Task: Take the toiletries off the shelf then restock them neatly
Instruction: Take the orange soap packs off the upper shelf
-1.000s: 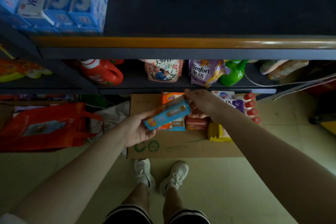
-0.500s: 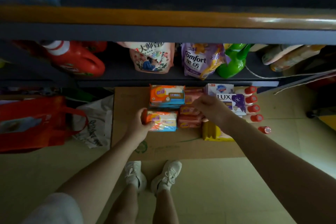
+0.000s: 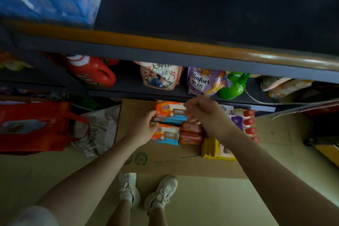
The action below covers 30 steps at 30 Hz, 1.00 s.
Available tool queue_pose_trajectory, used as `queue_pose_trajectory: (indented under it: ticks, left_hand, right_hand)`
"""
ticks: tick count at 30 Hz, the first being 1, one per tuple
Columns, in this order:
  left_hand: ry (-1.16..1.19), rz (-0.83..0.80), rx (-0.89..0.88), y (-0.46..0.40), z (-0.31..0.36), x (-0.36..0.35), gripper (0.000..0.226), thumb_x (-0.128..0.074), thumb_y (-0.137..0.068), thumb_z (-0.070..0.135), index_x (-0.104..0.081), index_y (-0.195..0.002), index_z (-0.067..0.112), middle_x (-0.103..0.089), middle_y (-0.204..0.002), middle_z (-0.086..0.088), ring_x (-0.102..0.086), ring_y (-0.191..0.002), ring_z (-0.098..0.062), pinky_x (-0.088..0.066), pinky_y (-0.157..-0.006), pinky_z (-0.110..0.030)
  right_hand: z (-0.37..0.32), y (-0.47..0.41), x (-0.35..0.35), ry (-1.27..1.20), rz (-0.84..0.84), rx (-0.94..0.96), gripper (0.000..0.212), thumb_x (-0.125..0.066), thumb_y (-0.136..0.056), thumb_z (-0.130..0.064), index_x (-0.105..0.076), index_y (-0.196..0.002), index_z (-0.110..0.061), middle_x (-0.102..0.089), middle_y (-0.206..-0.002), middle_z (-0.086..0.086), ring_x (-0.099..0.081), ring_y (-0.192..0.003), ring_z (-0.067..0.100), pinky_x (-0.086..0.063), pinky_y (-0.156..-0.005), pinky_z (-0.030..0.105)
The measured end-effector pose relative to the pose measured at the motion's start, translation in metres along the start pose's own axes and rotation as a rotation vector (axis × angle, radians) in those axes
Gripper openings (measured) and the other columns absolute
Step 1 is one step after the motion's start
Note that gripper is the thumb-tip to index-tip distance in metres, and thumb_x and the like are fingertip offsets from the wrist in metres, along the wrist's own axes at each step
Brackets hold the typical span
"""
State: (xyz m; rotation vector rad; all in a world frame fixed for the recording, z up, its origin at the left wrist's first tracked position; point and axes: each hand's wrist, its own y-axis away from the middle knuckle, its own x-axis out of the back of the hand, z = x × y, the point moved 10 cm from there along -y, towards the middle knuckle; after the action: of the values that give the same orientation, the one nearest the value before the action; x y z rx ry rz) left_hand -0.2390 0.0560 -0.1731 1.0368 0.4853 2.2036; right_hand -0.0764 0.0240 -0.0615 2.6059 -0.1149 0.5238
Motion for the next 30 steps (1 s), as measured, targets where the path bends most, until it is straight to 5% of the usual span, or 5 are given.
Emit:
queue_pose_trajectory:
  ticks: [6, 10, 17, 24, 30]
  left_hand:
    - [-0.174, 0.517, -0.501, 0.079, 0.116, 0.177, 0.025, -0.055, -0.091, 0.02, -0.061, -0.113, 0.013, -0.065, -0.102, -0.002, -0.062, -0.09, -0.017, -0.051, -0.076, -0.031]
    - [-0.719, 0.771, -0.62, 0.088, 0.152, 0.253, 0.044, -0.069, -0.079, 0.026, -0.058, -0.116, 0.004, -0.06, -0.109, -0.016, -0.059, -0.096, -0.034, -0.051, -0.077, -0.04]
    - [-0.946, 0.553, -0.378, 0.021, 0.122, 0.293, 0.114, -0.068, -0.071, 0.057, 0.0, -0.148, 0.006, -0.001, -0.156, -0.013, -0.003, -0.144, -0.028, -0.006, -0.117, -0.039]
    - [-0.925, 0.671, -0.569, 0.02, 0.122, 0.296, 0.115, -0.082, -0.048, 0.054, -0.036, -0.139, -0.001, -0.037, -0.144, -0.02, -0.038, -0.131, -0.038, -0.028, -0.107, -0.047]
    - [-0.897, 0.735, -0.66, 0.023, 0.12, 0.3, 0.114, -0.08, -0.041, 0.058, -0.046, -0.132, -0.001, -0.046, -0.137, -0.021, -0.048, -0.123, -0.039, -0.04, -0.099, -0.053]
  right_hand:
    - [-0.131, -0.014, 0.004, -0.014, 0.028, 0.35, 0.024, -0.049, -0.094, -0.011, -0.058, -0.088, -0.032, -0.064, -0.082, -0.006, -0.059, -0.073, 0.002, -0.049, -0.07, 0.019]
    - [-0.192, -0.041, 0.024, 0.151, 0.285, 0.588, 0.021, -0.053, -0.089, -0.002, -0.064, -0.094, -0.02, -0.062, -0.089, -0.007, -0.058, -0.081, 0.002, -0.045, -0.077, 0.011]
    - [-0.221, -0.106, 0.021, 0.506, 0.461, 0.505, 0.043, -0.048, -0.092, -0.008, -0.043, -0.135, -0.009, -0.043, -0.137, 0.014, -0.042, -0.124, 0.026, -0.035, -0.097, 0.027]
    - [-0.244, -0.174, 0.015, 0.691, 0.473, 0.453, 0.07, -0.046, -0.091, -0.003, -0.01, -0.149, -0.018, -0.003, -0.158, 0.001, -0.002, -0.145, 0.027, -0.013, -0.111, 0.031]
    - [-0.255, -0.174, 0.012, 0.932, 0.691, 0.424, 0.058, -0.05, -0.092, -0.012, -0.026, -0.145, -0.019, -0.027, -0.146, 0.015, -0.032, -0.127, 0.036, -0.037, -0.099, 0.044]
